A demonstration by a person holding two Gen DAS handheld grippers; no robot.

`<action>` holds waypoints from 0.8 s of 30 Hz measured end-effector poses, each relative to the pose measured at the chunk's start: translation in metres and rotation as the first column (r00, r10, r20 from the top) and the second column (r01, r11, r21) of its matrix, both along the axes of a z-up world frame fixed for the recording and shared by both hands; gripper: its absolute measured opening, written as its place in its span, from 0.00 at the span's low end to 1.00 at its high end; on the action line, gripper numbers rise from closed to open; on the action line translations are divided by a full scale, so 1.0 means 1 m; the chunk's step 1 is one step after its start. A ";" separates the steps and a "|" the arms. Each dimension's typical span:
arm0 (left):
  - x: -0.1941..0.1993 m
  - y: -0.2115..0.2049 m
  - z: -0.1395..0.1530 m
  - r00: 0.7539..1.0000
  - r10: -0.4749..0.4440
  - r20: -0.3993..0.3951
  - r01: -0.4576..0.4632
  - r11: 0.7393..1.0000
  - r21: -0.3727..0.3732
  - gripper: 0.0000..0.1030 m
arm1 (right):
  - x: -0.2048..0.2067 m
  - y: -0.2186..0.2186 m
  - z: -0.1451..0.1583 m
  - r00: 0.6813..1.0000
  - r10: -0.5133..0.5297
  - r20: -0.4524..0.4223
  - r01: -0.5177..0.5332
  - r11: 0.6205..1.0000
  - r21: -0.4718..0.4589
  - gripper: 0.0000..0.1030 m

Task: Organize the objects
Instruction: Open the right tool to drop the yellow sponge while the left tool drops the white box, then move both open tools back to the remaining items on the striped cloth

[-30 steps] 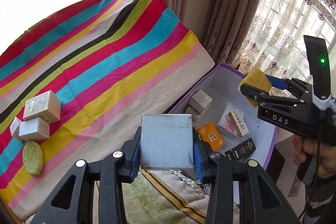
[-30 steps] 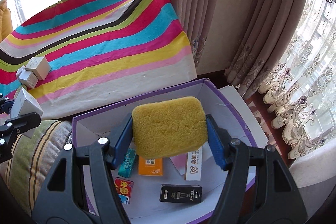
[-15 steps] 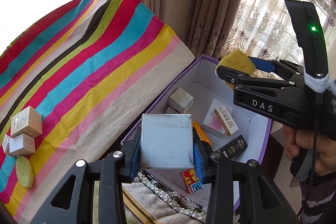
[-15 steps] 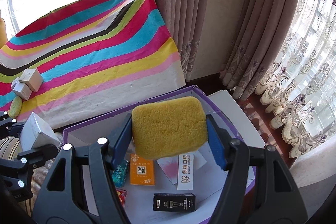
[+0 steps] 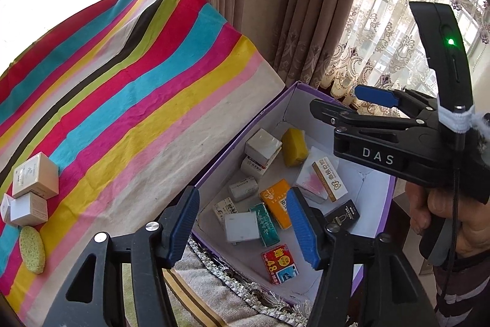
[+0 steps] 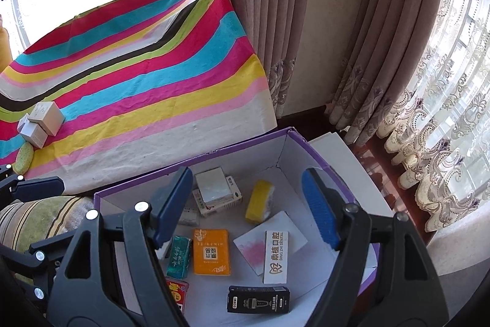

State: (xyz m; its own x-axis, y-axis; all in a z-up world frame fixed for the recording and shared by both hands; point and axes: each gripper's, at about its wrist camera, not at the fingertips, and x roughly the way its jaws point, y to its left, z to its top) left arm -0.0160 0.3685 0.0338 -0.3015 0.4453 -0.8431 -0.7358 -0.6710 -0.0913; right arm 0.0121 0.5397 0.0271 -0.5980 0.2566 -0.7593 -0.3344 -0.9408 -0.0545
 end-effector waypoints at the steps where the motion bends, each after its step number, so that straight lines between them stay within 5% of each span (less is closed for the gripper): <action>1: 0.000 -0.001 0.000 1.000 0.001 -0.001 -0.001 1.000 0.001 0.58 | 0.000 0.000 0.000 1.000 -0.001 0.000 0.001 1.000 -0.001 0.75; 24: -0.025 -0.053 0.016 0.992 0.124 -0.001 -0.124 0.991 0.051 0.60 | -0.016 -0.057 0.022 0.994 0.109 0.003 -0.109 0.993 0.035 0.79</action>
State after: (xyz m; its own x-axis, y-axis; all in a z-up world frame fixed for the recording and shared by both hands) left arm -0.0414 0.3157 0.0496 -0.3607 0.4467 -0.8187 -0.6476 -0.7517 -0.1248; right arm -0.0044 0.4828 0.0491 -0.6235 0.2159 -0.7514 -0.2295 -0.9693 -0.0880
